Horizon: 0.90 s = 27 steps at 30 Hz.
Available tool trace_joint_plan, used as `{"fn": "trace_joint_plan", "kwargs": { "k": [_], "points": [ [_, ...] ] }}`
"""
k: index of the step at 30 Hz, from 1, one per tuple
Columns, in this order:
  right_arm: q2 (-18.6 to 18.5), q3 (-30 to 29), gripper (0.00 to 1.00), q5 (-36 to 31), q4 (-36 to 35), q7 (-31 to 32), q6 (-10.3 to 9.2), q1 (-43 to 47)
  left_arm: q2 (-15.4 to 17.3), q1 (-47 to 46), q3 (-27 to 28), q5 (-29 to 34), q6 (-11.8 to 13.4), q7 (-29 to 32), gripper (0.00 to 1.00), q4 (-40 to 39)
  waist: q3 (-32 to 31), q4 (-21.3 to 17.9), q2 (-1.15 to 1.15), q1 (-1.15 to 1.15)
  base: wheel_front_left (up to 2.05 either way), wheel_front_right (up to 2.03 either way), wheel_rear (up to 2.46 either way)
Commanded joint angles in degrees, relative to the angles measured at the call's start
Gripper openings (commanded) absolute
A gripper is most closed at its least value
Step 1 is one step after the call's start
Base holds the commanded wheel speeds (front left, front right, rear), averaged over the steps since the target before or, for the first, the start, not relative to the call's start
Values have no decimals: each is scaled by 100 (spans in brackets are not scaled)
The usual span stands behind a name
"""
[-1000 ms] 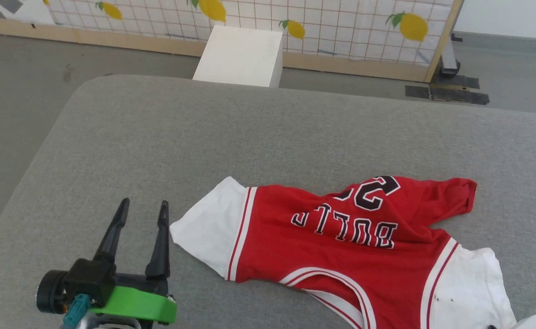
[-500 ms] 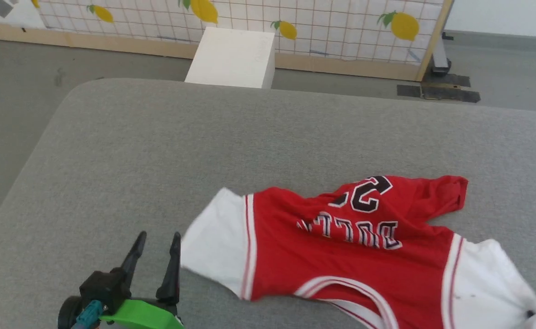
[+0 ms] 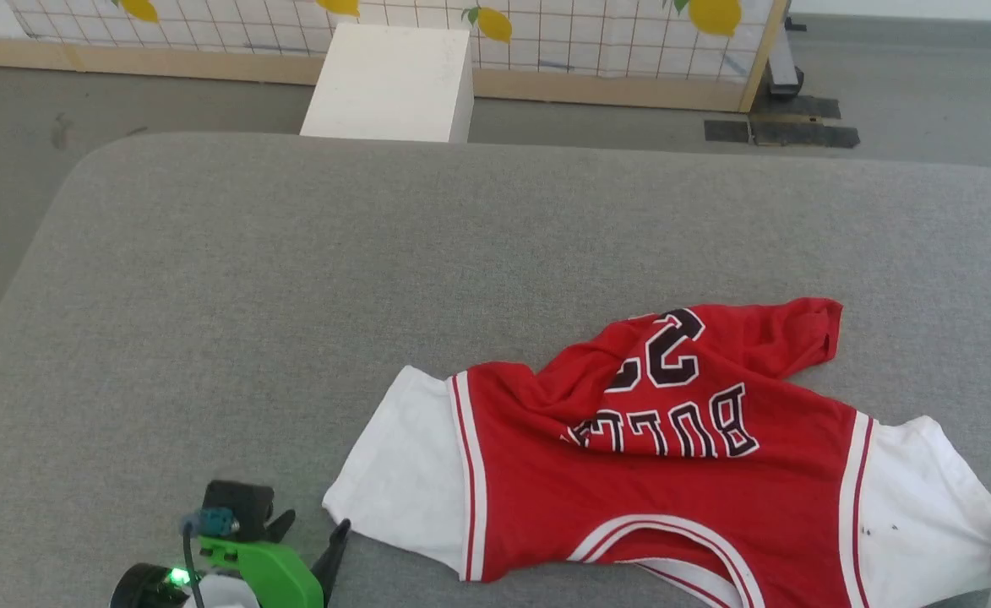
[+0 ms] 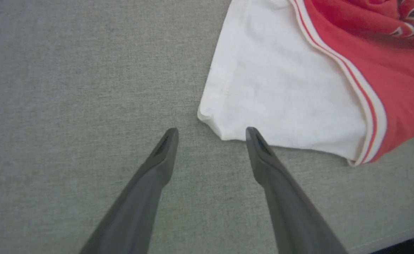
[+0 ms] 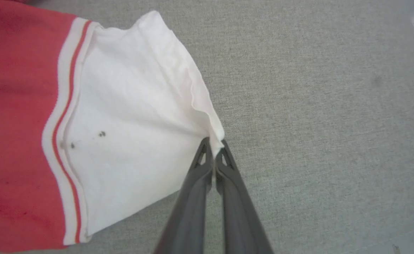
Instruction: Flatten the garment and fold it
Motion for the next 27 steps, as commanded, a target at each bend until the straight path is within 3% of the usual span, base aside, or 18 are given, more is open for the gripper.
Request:
{"fn": "trace_joint_plan", "kwargs": {
  "k": [1,14,15,17,27],
  "points": [
    [13,36,0,40,-40,-14,-10,-98,-11,-146,-9,-21,65,146,100,-16,62,-18,0,0,0,0,0],
    [-18,189,0,124,-96,-82,-10,-190,235,-707,-383,23,-34,920,100,413,393,-111,0,0,0,0,0],
    [-24,201,0,131,-102,-83,-10,-191,250,-706,-434,-15,-49,1039,87,483,402,-117,0,0,0,0,0],
    [-33,214,0,137,-123,-82,-10,-193,244,-730,-487,-111,-75,1083,0,532,401,-125,0,0,0,0,0],
    [-362,481,0,348,-405,-154,-10,-251,386,-649,-609,-489,-149,334,0,486,-74,-146,0,0,0,0,0]
  ]
}}
